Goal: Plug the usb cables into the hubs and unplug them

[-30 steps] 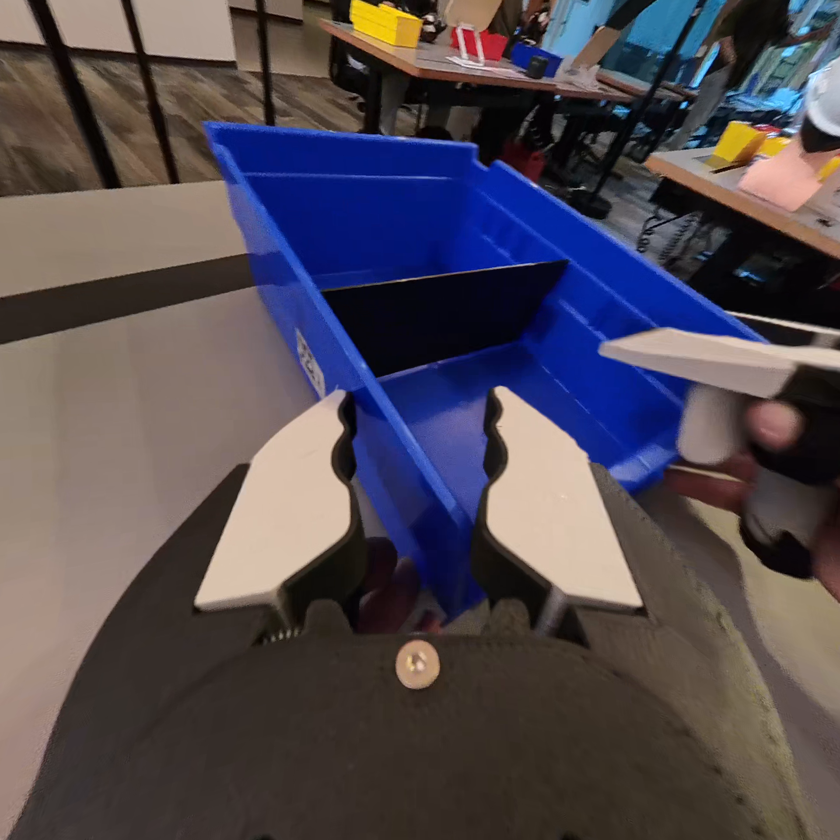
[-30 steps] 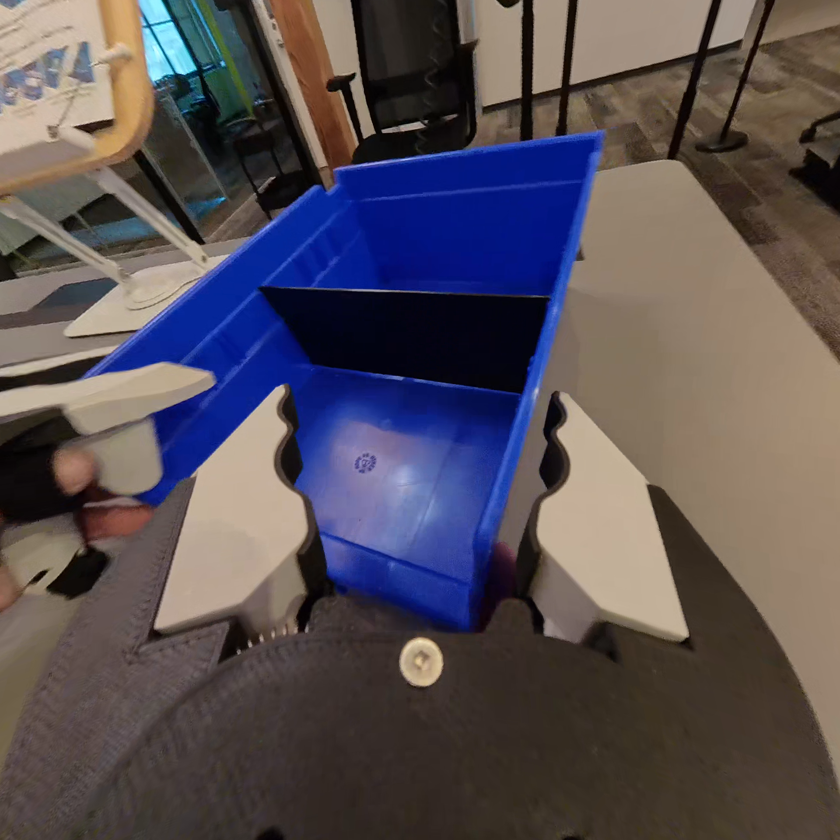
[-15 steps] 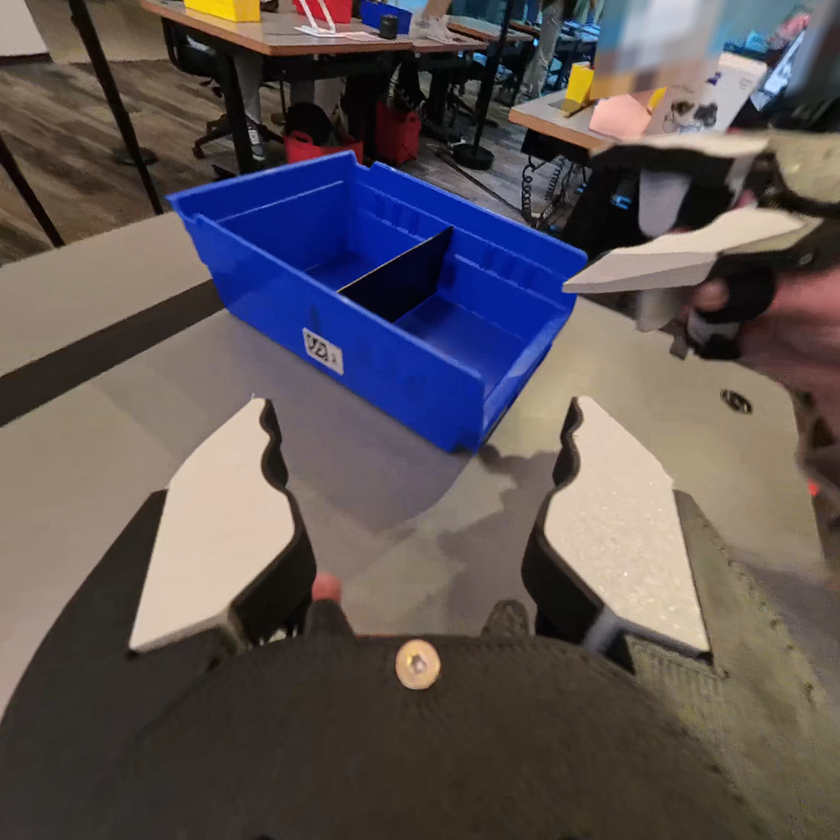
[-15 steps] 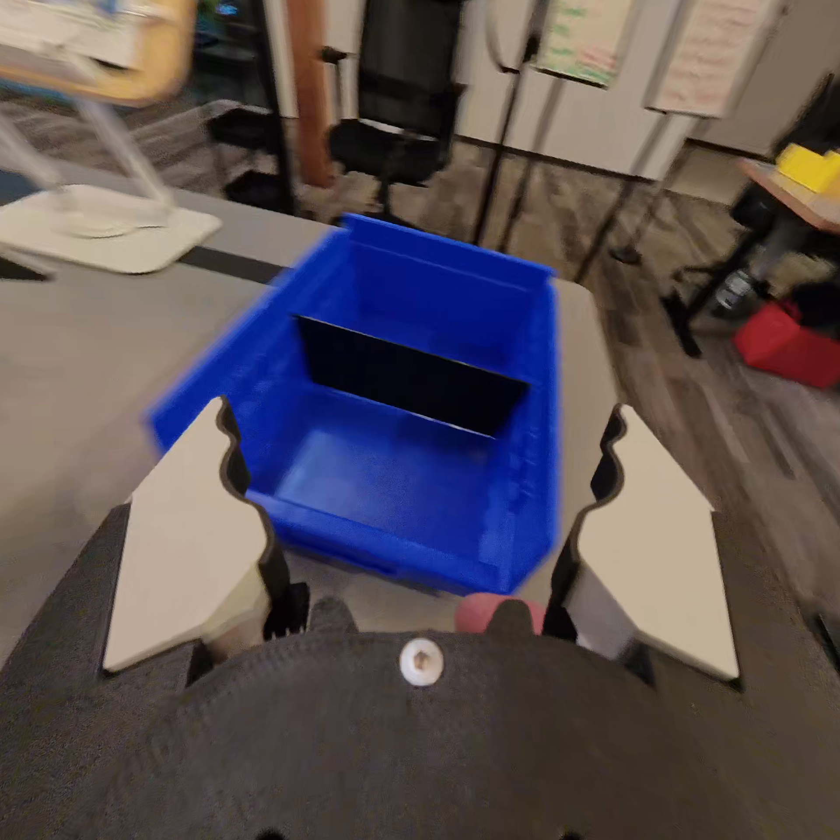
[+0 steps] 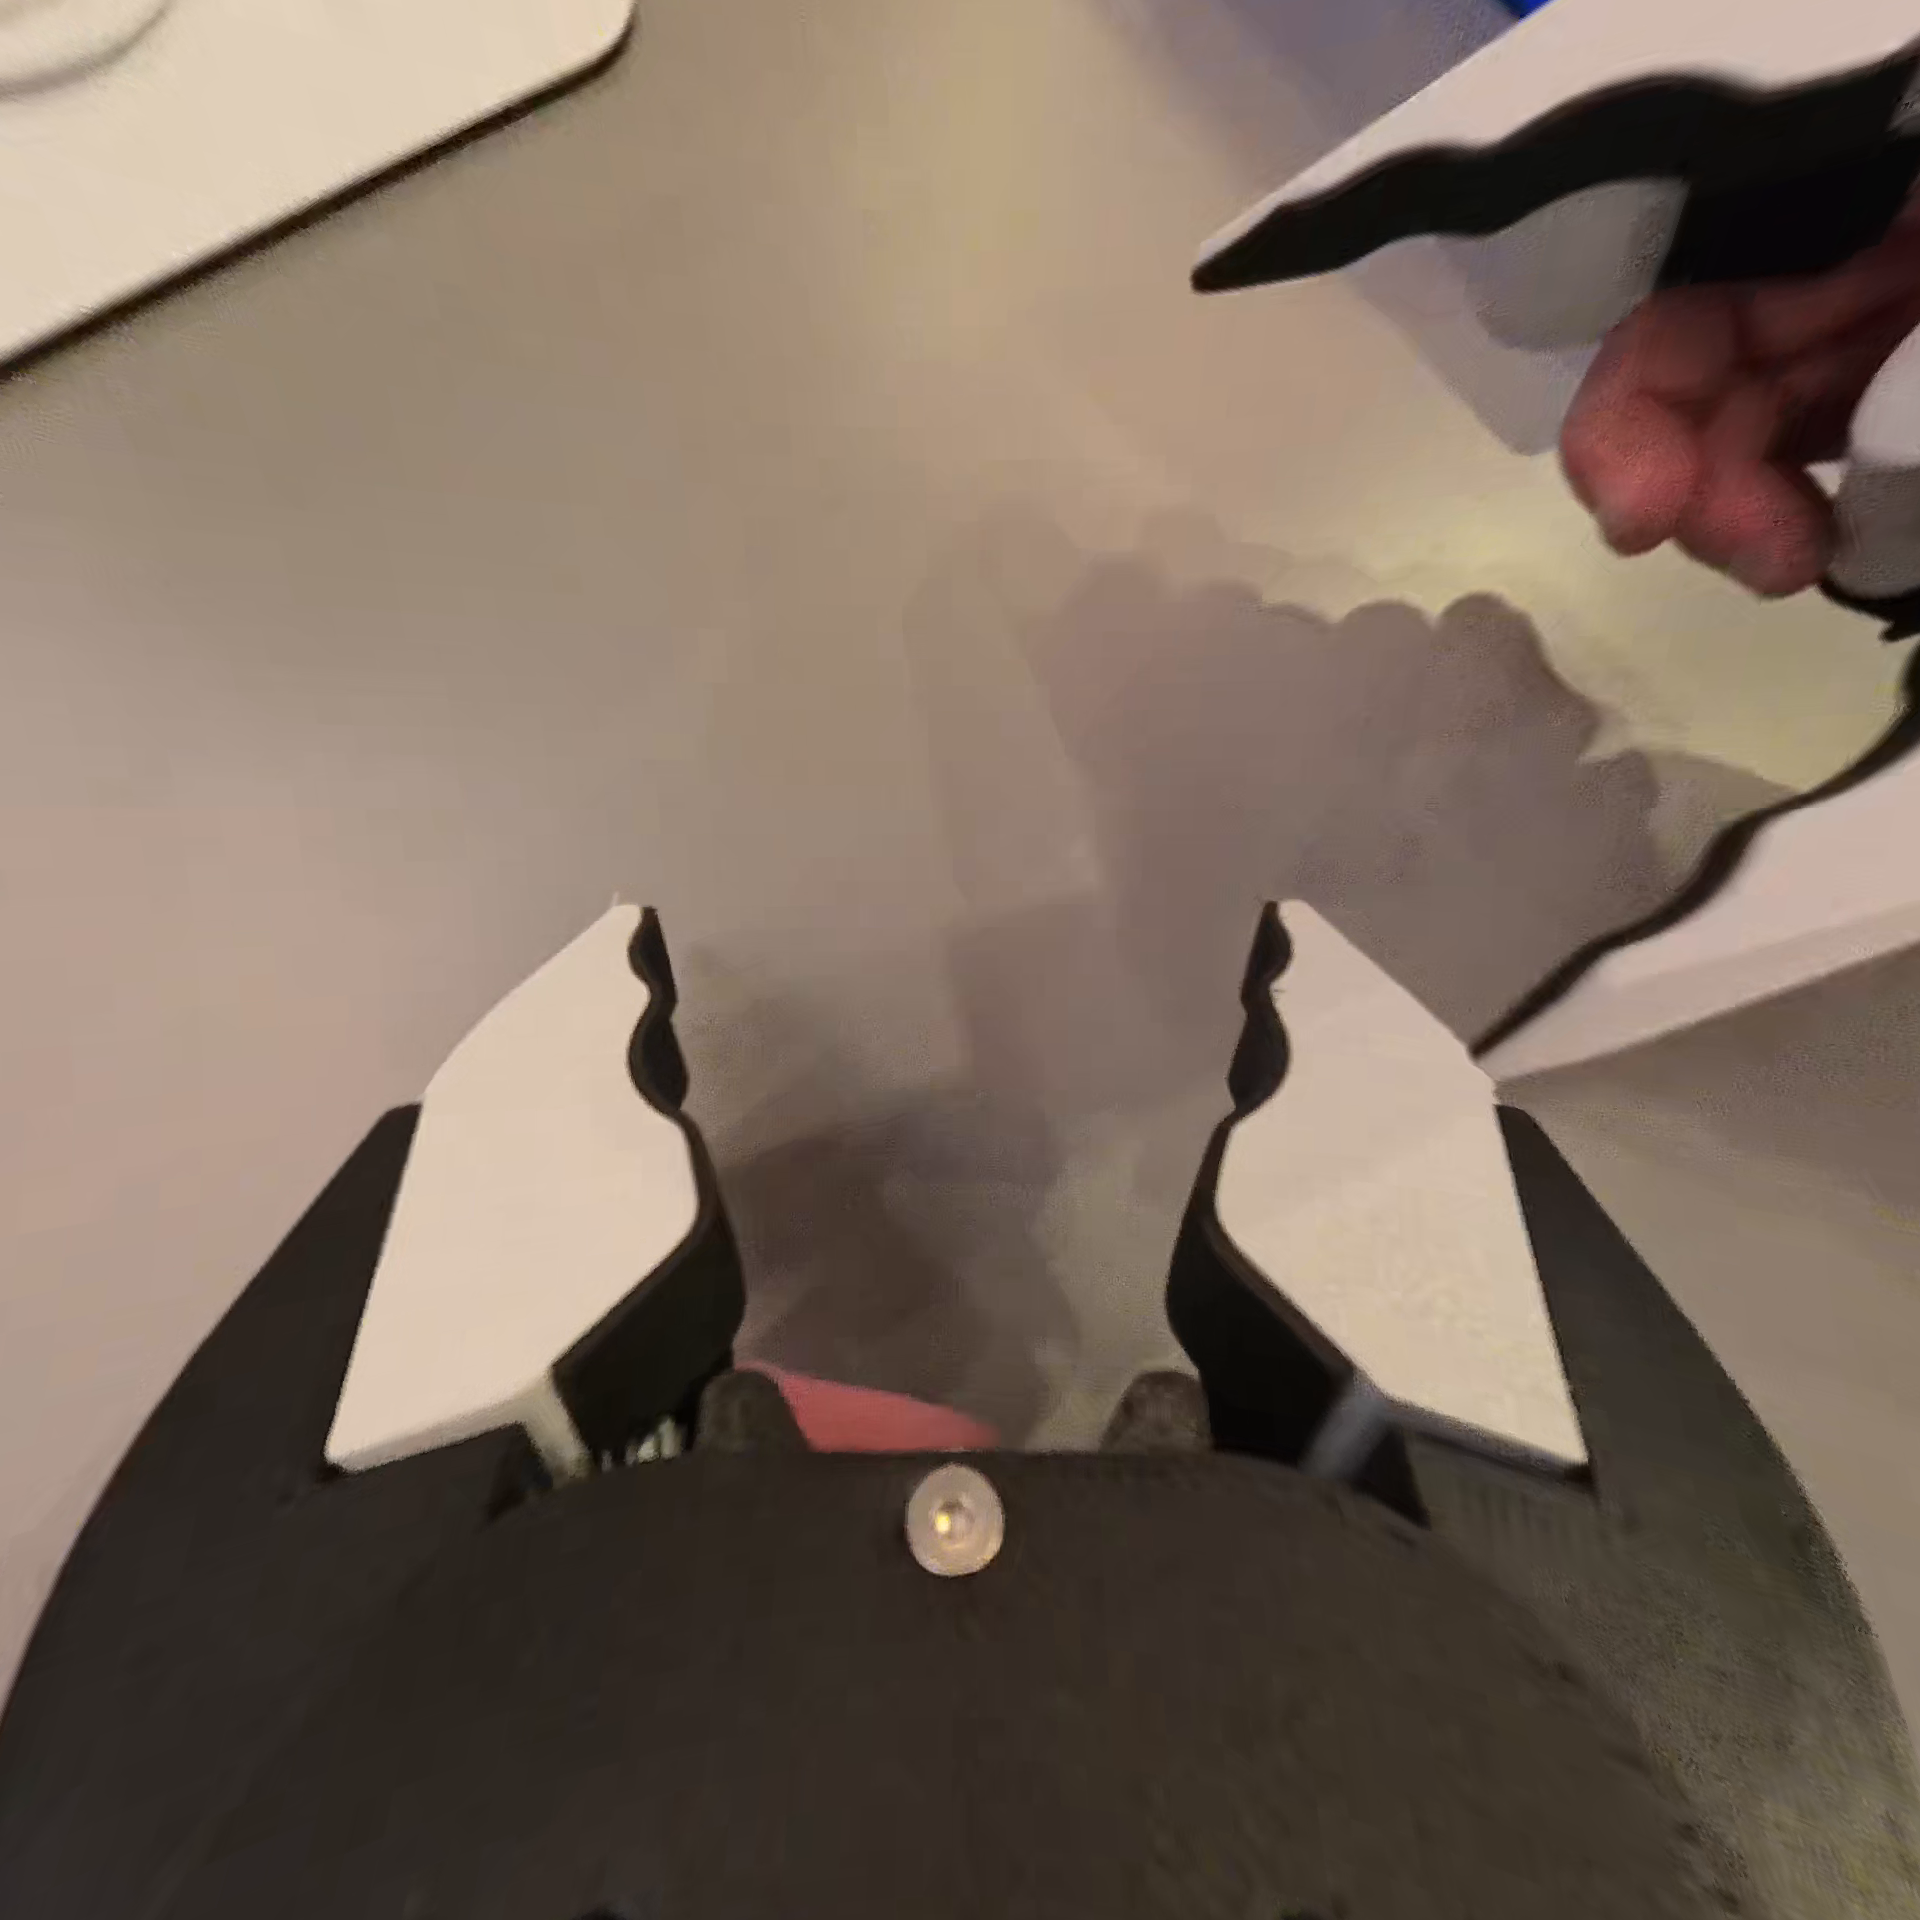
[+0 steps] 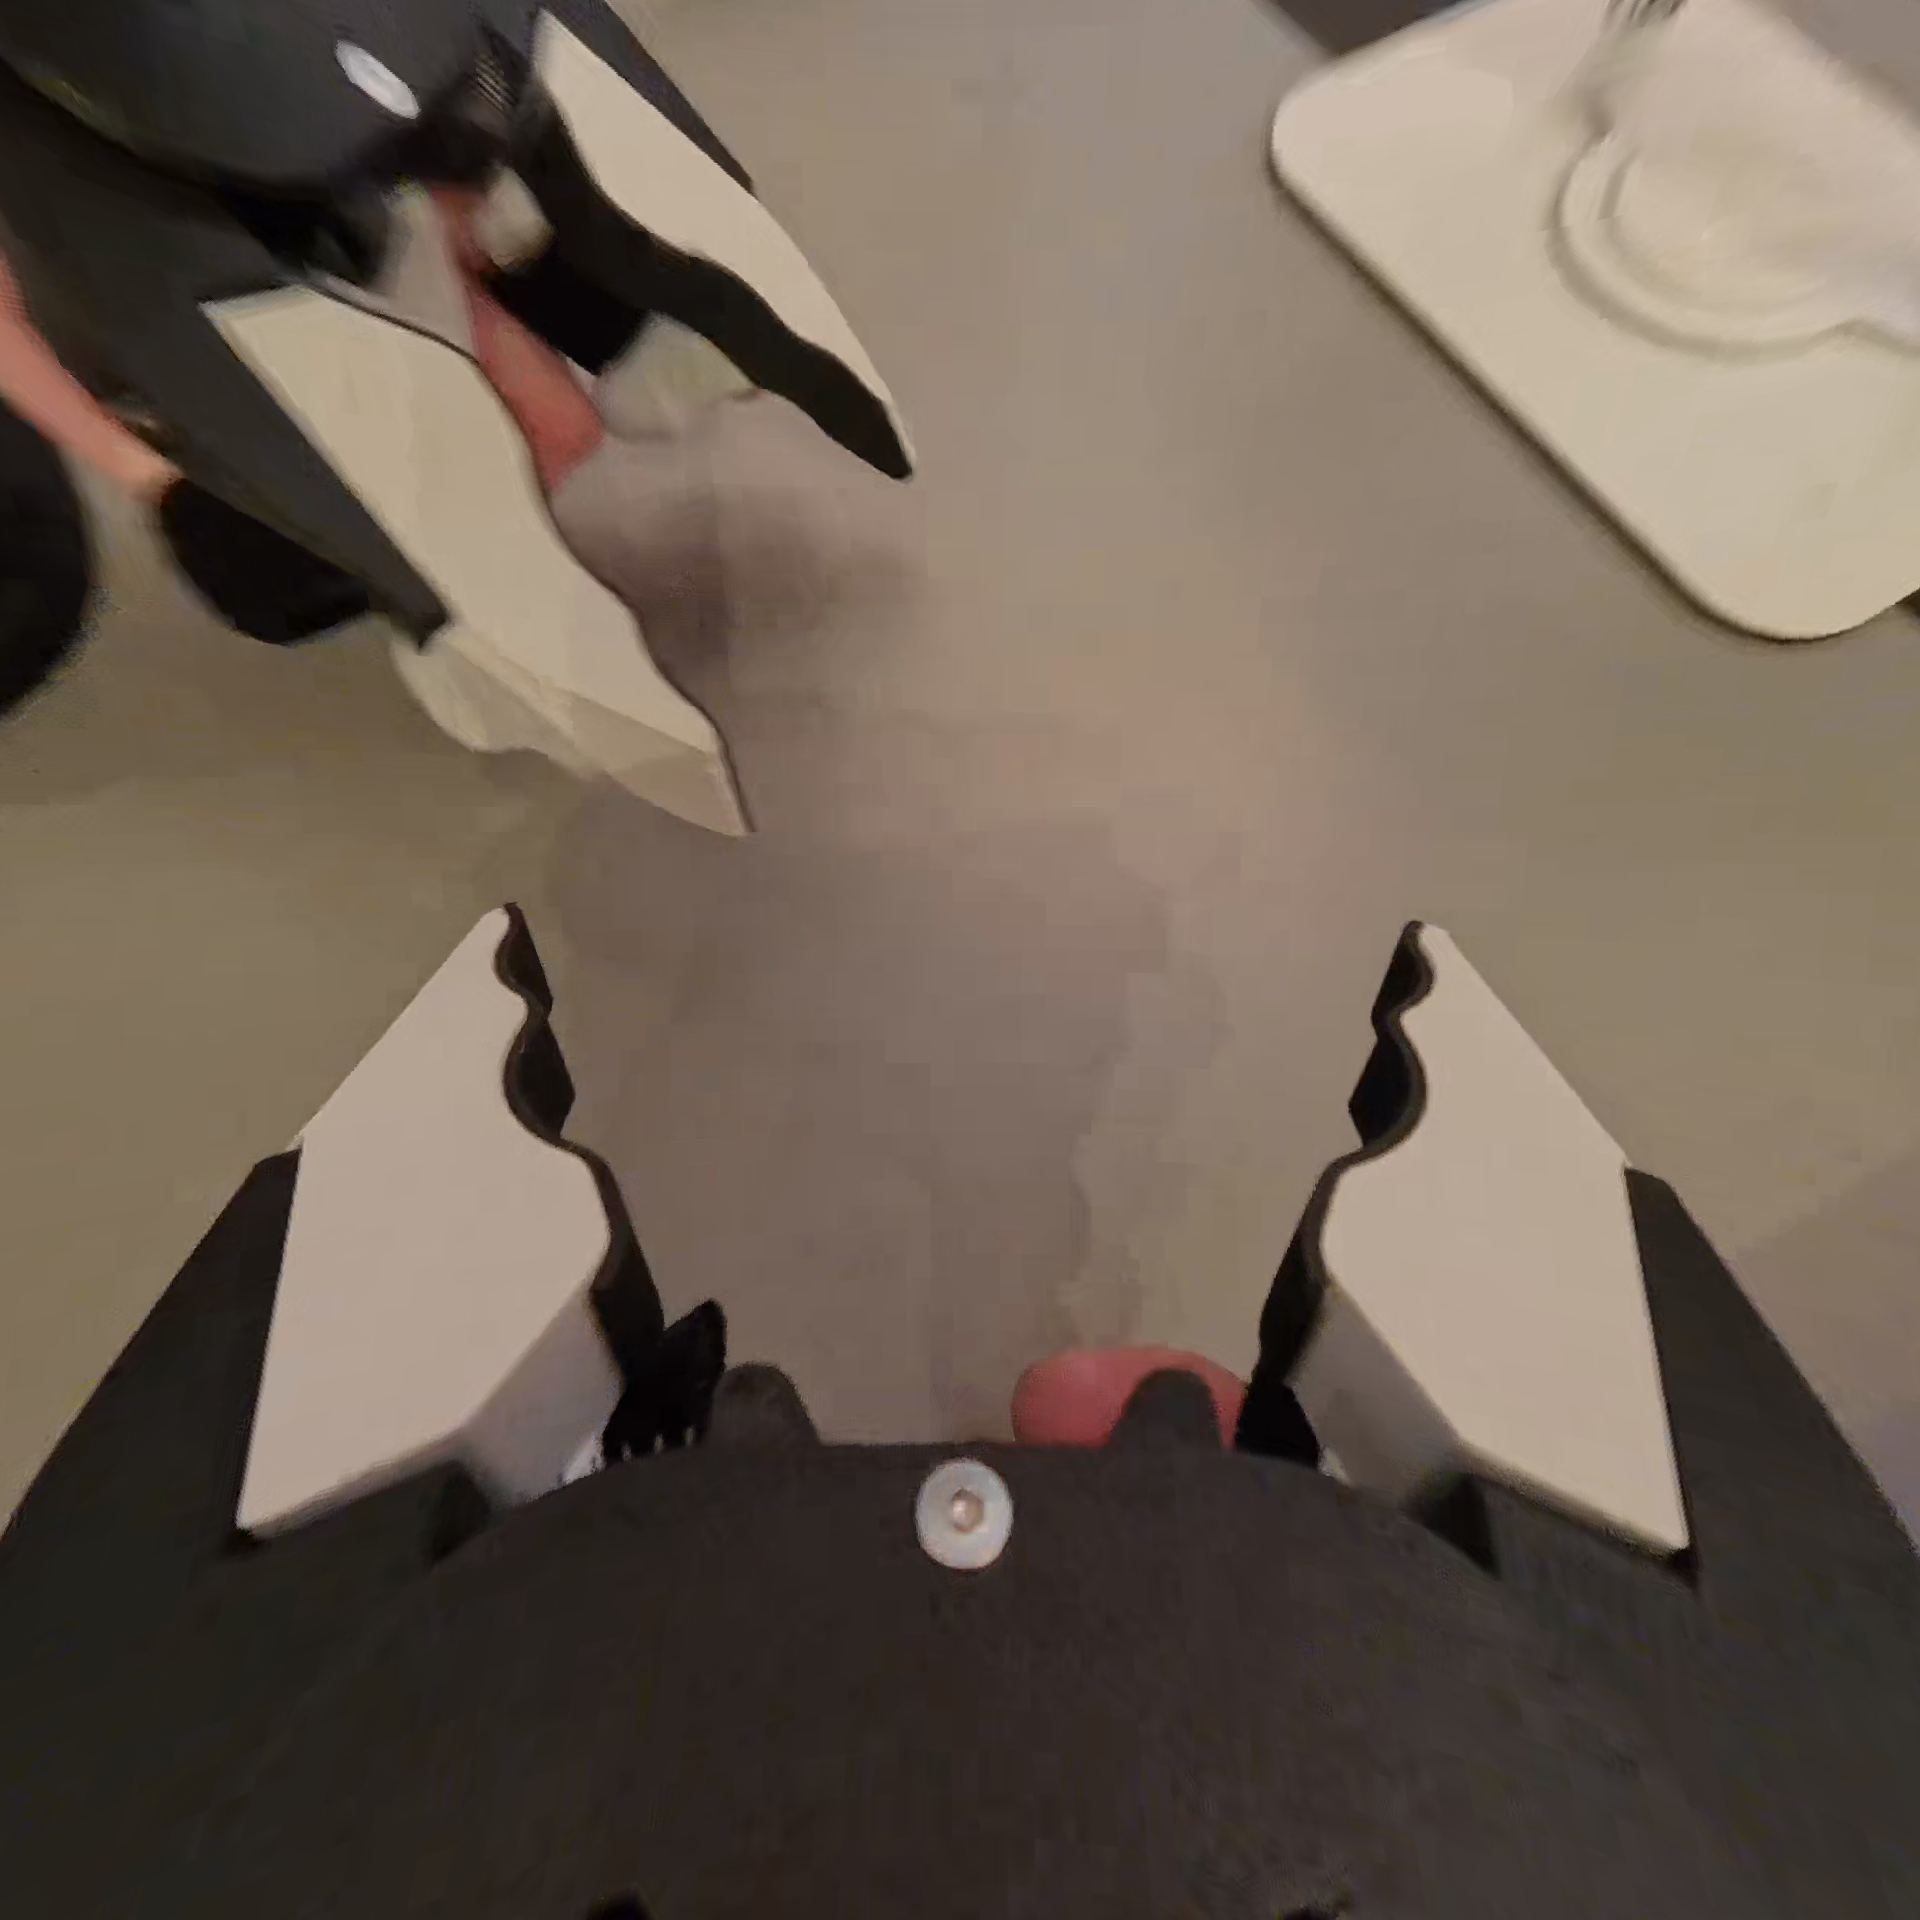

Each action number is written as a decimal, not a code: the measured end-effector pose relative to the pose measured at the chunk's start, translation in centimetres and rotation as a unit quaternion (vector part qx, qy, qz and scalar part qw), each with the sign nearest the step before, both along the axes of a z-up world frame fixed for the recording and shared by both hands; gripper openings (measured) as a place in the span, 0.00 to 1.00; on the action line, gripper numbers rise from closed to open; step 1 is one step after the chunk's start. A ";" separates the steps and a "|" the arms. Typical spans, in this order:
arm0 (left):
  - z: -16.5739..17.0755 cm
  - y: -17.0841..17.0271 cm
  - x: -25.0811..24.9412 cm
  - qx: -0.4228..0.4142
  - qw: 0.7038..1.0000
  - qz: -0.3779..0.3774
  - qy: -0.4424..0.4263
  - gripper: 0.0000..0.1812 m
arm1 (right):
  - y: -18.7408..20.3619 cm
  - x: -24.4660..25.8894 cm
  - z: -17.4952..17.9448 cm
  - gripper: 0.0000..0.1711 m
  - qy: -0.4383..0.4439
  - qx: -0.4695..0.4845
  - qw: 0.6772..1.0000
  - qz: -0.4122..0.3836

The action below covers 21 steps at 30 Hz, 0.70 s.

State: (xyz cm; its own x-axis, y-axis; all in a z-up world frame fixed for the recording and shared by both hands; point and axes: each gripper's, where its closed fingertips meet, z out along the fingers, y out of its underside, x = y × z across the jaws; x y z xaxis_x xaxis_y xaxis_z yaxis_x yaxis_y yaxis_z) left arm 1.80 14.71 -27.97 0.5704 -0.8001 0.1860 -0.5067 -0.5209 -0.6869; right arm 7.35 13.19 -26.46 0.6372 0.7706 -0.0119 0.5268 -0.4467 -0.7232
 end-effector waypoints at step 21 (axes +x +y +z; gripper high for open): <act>-1.1 0.1 0.8 0.011 0.991 -0.131 0.024 0.71 | 4.3 2.2 -4.1 0.86 -0.057 -0.029 0.995 -0.076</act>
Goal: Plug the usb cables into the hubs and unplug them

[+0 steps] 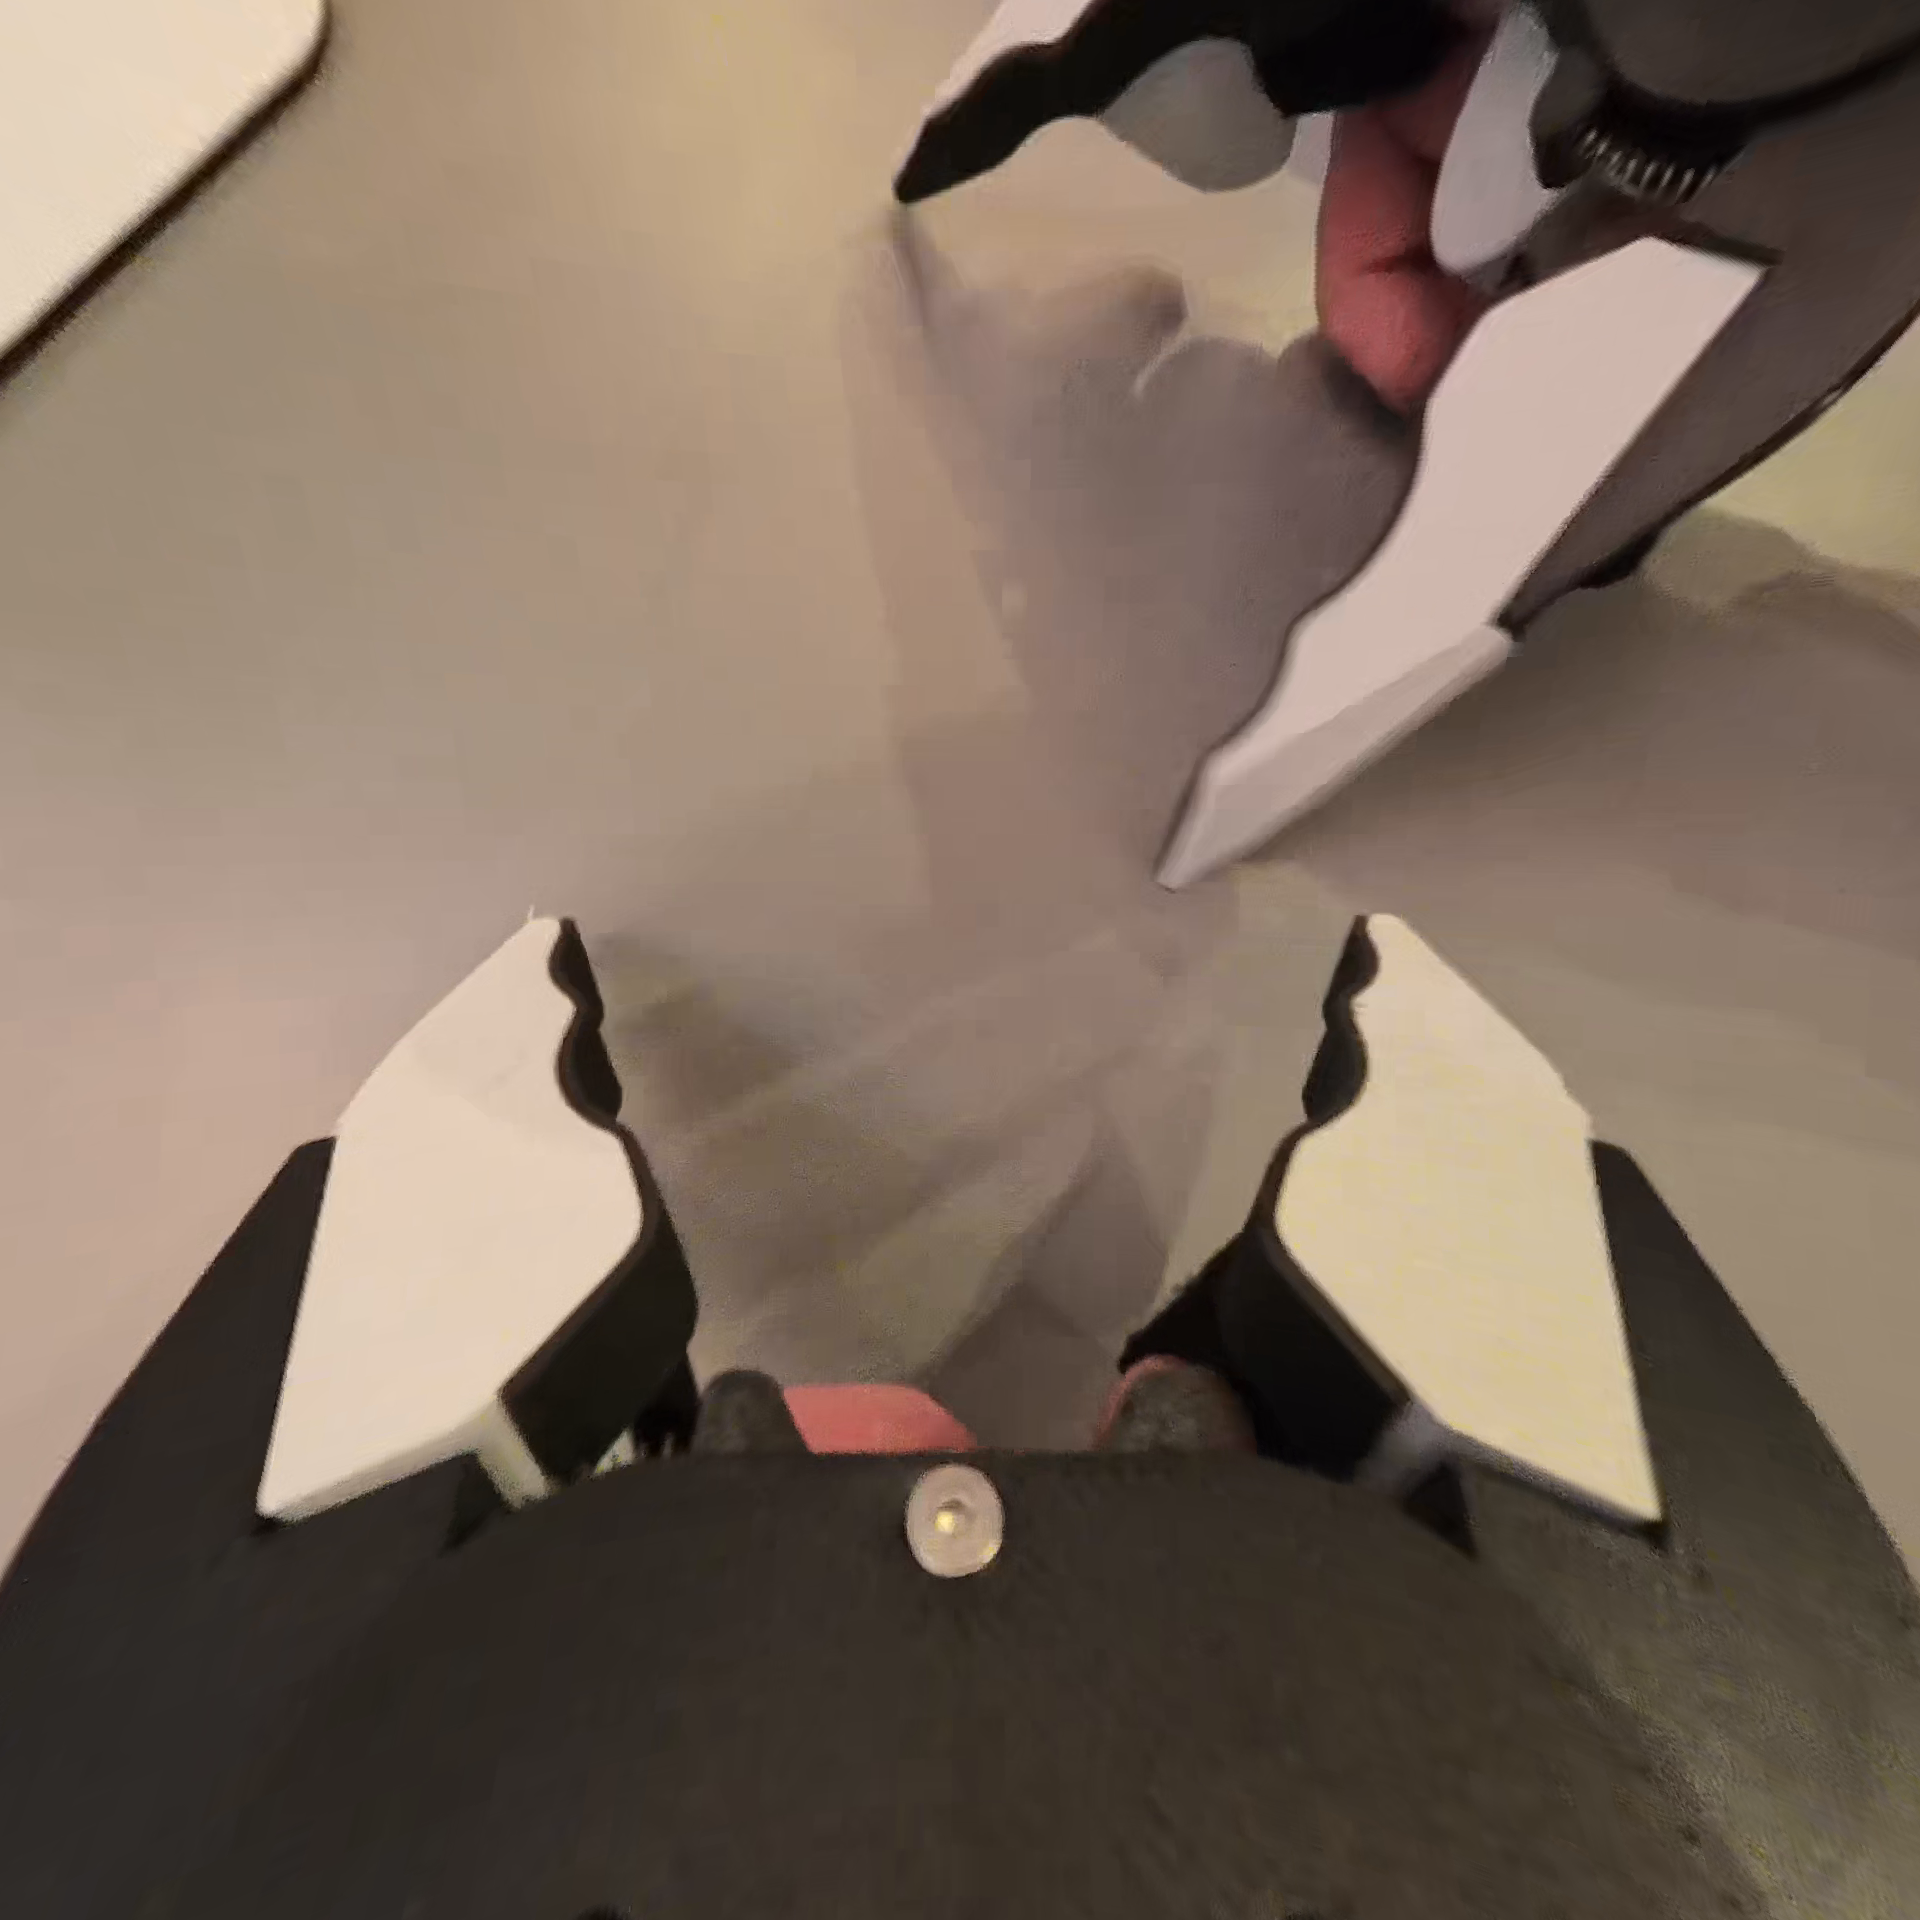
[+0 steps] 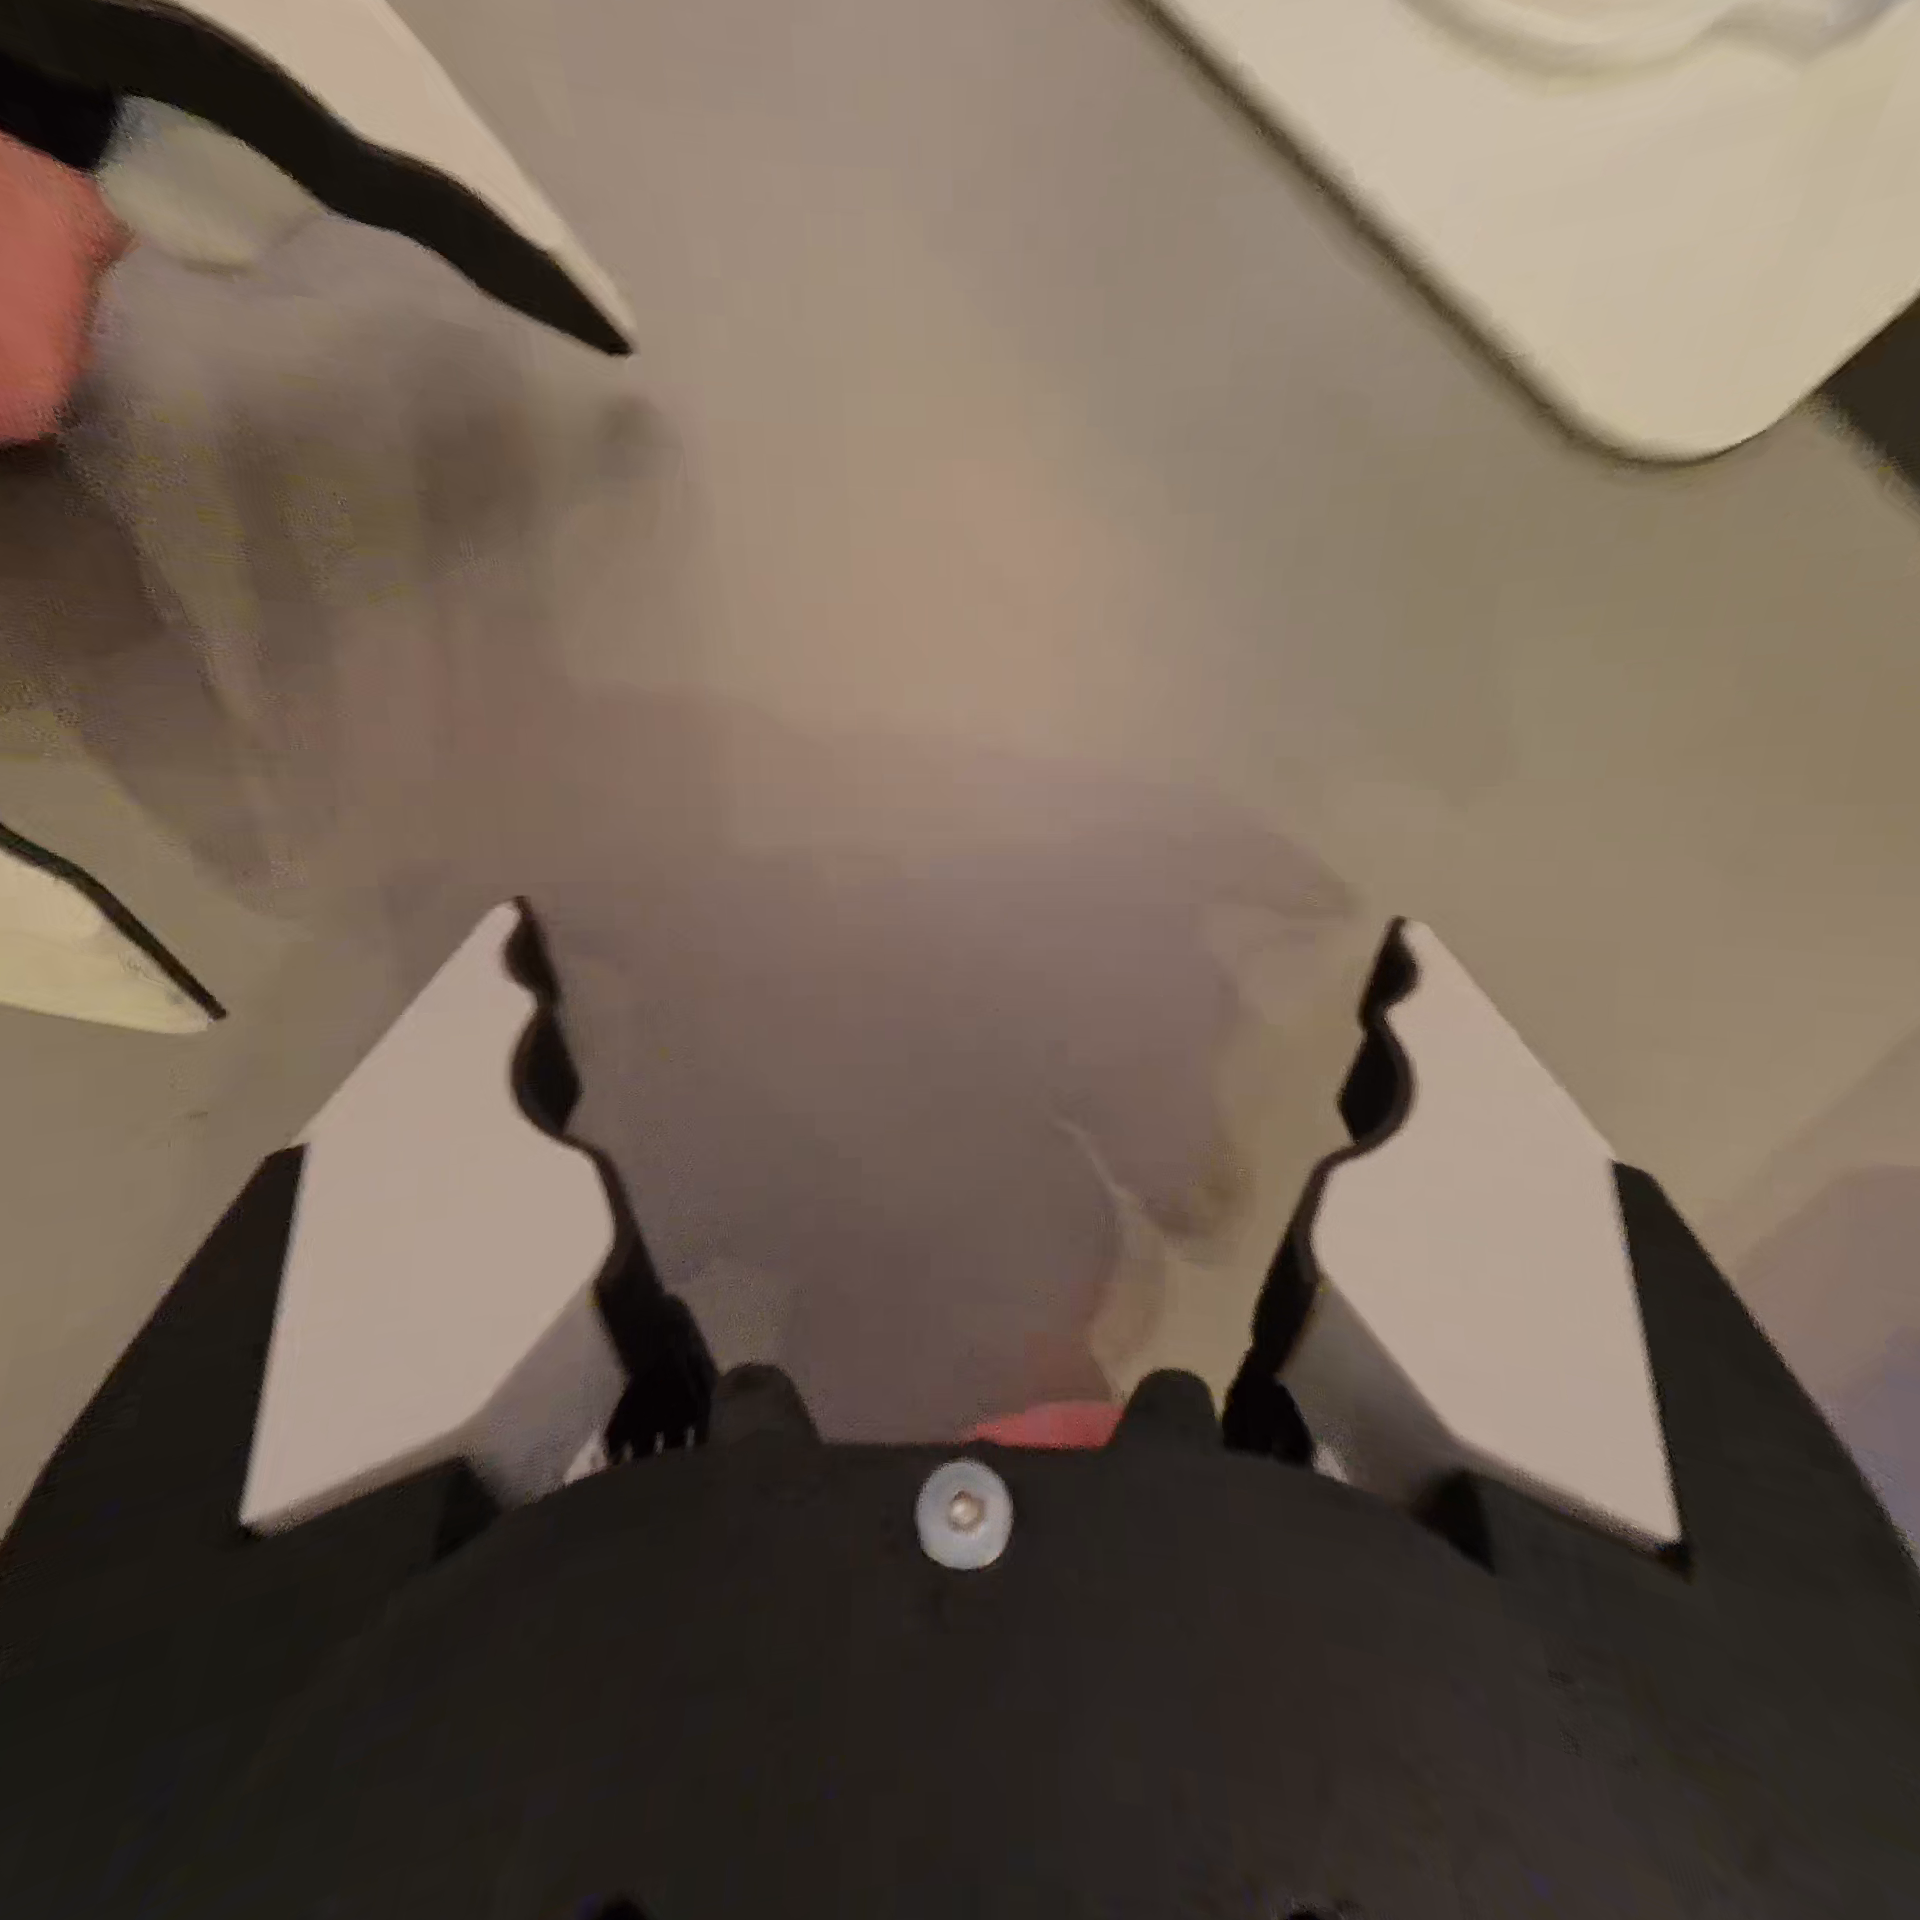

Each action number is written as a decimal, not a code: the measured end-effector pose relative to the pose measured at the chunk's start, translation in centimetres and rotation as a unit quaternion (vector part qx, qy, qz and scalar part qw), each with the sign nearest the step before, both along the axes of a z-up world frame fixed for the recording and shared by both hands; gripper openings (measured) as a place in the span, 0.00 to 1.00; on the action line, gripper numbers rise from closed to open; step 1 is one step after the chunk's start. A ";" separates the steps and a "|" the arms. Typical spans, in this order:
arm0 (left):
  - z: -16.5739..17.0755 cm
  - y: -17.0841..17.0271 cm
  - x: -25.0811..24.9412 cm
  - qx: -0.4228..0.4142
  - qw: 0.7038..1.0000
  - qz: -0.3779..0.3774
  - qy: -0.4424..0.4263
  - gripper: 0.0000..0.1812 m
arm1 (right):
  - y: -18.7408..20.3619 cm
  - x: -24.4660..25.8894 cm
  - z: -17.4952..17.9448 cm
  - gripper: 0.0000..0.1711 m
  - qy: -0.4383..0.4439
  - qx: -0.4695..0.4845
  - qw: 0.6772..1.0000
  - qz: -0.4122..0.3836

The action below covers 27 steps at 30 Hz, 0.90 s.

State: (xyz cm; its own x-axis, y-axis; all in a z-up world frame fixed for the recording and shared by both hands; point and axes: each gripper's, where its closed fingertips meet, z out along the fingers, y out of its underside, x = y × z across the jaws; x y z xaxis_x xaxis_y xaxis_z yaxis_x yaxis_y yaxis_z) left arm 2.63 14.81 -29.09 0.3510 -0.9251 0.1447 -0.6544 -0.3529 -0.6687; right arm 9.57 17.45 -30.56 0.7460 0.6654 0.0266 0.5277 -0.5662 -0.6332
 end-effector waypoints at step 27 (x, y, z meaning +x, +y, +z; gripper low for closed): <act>-1.9 0.3 -1.0 0.042 0.993 -0.040 0.106 0.81 | 0.2 0.3 -0.3 0.93 0.011 -0.003 0.999 0.032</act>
State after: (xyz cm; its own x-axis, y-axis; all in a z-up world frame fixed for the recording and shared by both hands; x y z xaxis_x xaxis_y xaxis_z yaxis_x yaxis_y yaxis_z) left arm 1.66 15.10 -31.01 0.2895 -0.9572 -0.0042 -0.8079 -0.2420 -0.5373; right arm 9.86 17.62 -30.91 0.7029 0.7113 0.0058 0.5483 -0.5366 -0.6414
